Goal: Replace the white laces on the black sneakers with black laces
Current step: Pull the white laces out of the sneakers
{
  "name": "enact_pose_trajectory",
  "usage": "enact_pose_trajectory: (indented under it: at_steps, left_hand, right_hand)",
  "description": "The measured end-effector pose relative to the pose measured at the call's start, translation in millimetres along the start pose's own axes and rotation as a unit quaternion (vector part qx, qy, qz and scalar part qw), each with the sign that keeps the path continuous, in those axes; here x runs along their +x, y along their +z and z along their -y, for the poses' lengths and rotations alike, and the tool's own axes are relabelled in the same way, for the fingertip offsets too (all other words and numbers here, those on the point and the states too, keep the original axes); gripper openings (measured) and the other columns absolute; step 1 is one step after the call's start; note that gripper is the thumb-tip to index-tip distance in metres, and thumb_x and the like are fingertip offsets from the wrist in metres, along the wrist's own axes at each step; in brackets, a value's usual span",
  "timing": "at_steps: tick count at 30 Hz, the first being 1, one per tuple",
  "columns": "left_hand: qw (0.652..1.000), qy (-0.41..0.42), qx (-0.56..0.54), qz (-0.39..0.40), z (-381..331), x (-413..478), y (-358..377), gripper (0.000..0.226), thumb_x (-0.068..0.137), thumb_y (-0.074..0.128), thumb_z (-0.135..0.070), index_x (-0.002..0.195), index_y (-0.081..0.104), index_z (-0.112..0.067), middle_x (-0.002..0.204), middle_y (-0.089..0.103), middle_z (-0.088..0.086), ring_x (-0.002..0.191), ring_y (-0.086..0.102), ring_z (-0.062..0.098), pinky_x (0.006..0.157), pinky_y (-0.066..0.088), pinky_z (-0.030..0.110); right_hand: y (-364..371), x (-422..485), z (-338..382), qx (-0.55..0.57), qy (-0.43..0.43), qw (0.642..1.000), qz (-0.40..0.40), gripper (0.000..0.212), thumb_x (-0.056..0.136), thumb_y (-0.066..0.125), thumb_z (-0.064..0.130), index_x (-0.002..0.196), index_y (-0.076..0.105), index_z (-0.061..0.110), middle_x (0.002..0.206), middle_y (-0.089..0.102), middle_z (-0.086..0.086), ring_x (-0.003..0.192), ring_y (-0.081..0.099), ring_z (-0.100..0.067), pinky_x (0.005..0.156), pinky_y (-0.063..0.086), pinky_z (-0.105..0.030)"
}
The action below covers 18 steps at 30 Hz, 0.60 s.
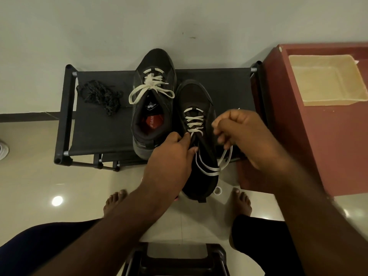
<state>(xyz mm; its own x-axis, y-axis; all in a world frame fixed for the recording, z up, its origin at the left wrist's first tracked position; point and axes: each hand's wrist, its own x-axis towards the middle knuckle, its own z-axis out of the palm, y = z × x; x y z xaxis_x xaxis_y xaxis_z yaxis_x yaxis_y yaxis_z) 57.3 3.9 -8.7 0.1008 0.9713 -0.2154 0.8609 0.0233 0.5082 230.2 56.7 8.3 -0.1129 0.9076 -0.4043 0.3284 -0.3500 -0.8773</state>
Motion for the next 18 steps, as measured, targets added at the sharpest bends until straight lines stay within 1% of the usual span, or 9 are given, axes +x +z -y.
enact_pose_trajectory:
  at_steps: [3, 5, 8, 10, 12, 13, 14, 15, 18]
  left_hand:
    - [1.0, 0.001, 0.004, 0.003, 0, -1, 1, 0.045, 0.103, 0.043, -0.036, 0.145, 0.045, -0.019, 0.116, 0.048, 0.002, 0.094, 0.051, 0.014, 0.074, 0.036, 0.021]
    - [1.0, 0.006, 0.005, 0.001, 0, -1, 2, 0.044, 0.102, 0.043, -0.035, 0.143, 0.047, -0.018, 0.115, 0.048, 0.003, 0.095, 0.053, 0.016, 0.073, 0.039, 0.023]
    - [1.0, 0.011, -0.001, 0.0, 0, -1, 2, 0.043, 0.102, 0.045, -0.034, 0.141, 0.049, -0.017, 0.113, 0.049, 0.003, 0.092, 0.054, 0.016, 0.072, 0.039, 0.022]
    - [1.0, 0.014, -0.004, 0.001, 0, -3, 2, 0.043, 0.102, 0.045, -0.034, 0.141, 0.049, -0.018, 0.113, 0.048, 0.003, 0.092, 0.054, 0.017, 0.073, 0.041, 0.023]
    - [1.0, 0.013, -0.008, 0.001, 0, -3, 3, 0.044, 0.102, 0.045, -0.034, 0.143, 0.047, -0.019, 0.116, 0.048, 0.002, 0.095, 0.055, 0.017, 0.076, 0.042, 0.023]
    - [1.0, 0.012, -0.009, 0.001, 0, -2, 3, 0.045, 0.102, 0.044, -0.035, 0.144, 0.046, -0.02, 0.117, 0.048, 0.002, 0.096, 0.055, 0.016, 0.077, 0.042, 0.022]
    - [1.0, 0.011, -0.01, 0.0, 0, -2, 3, 0.045, 0.102, 0.044, -0.035, 0.145, 0.045, -0.021, 0.118, 0.048, 0.001, 0.097, 0.055, 0.016, 0.078, 0.042, 0.022]
    - [1.0, 0.011, -0.01, -0.001, 0, -2, 3, 0.046, 0.102, 0.044, -0.035, 0.145, 0.045, -0.021, 0.117, 0.048, 0.001, 0.097, 0.055, 0.016, 0.078, 0.043, 0.022]
    - [1.0, 0.013, -0.006, -0.005, 1, -1, 3, 0.045, 0.102, 0.044, -0.035, 0.144, 0.046, -0.021, 0.115, 0.049, 0.002, 0.095, 0.054, 0.015, 0.075, 0.041, 0.023]
  right_hand:
    - [12, -3, -5, -0.113, -0.042, 0.992, 0.04, 0.006, 0.089, 0.069, 0.014, 0.089, 0.073, 0.019, 0.077, 0.071, 0.0, 0.064, 0.063, -0.002, 0.057, 0.047, -0.014]
    - [15, -2, -5, -0.118, -0.076, 0.99, 0.033, 0.01, 0.089, 0.069, 0.01, 0.089, 0.073, 0.019, 0.075, 0.07, 0.004, 0.063, 0.062, 0.0, 0.057, 0.046, -0.011]
    - [18, -2, -1, -0.126, -0.087, 0.988, 0.026, 0.011, 0.089, 0.067, 0.007, 0.085, 0.071, 0.015, 0.068, 0.067, 0.005, 0.057, 0.059, 0.001, 0.055, 0.046, -0.013]
    - [20, -3, 3, -0.034, -0.069, 0.997, 0.002, 0.014, 0.092, 0.062, 0.006, 0.083, 0.068, 0.014, 0.063, 0.062, 0.002, 0.054, 0.056, -0.005, 0.052, 0.046, -0.017]
    - [16, -1, 10, 0.136, -0.044, 0.989, -0.034, 0.018, 0.096, 0.057, 0.006, 0.081, 0.064, 0.015, 0.063, 0.058, 0.0, 0.054, 0.054, -0.011, 0.05, 0.047, -0.023]
    - [11, 0, 12, 0.185, -0.037, 0.981, -0.047, 0.018, 0.096, 0.057, 0.007, 0.081, 0.065, 0.015, 0.065, 0.059, 0.0, 0.055, 0.054, -0.012, 0.05, 0.046, -0.024]
    - [7, 1, 12, 0.192, -0.028, 0.98, -0.052, 0.018, 0.096, 0.058, 0.007, 0.082, 0.066, 0.016, 0.068, 0.061, 0.001, 0.057, 0.054, -0.012, 0.051, 0.046, -0.025]
    - [4, 2, 9, 0.165, -0.016, 0.985, -0.047, 0.016, 0.095, 0.06, 0.008, 0.082, 0.067, 0.015, 0.07, 0.063, 0.0, 0.058, 0.056, -0.012, 0.052, 0.047, -0.025]
    - [6, -1, -1, -0.01, 0.004, 1.0, 0.025, 0.008, 0.092, 0.066, 0.011, 0.087, 0.071, 0.014, 0.076, 0.069, -0.006, 0.061, 0.06, -0.01, 0.056, 0.05, -0.025]
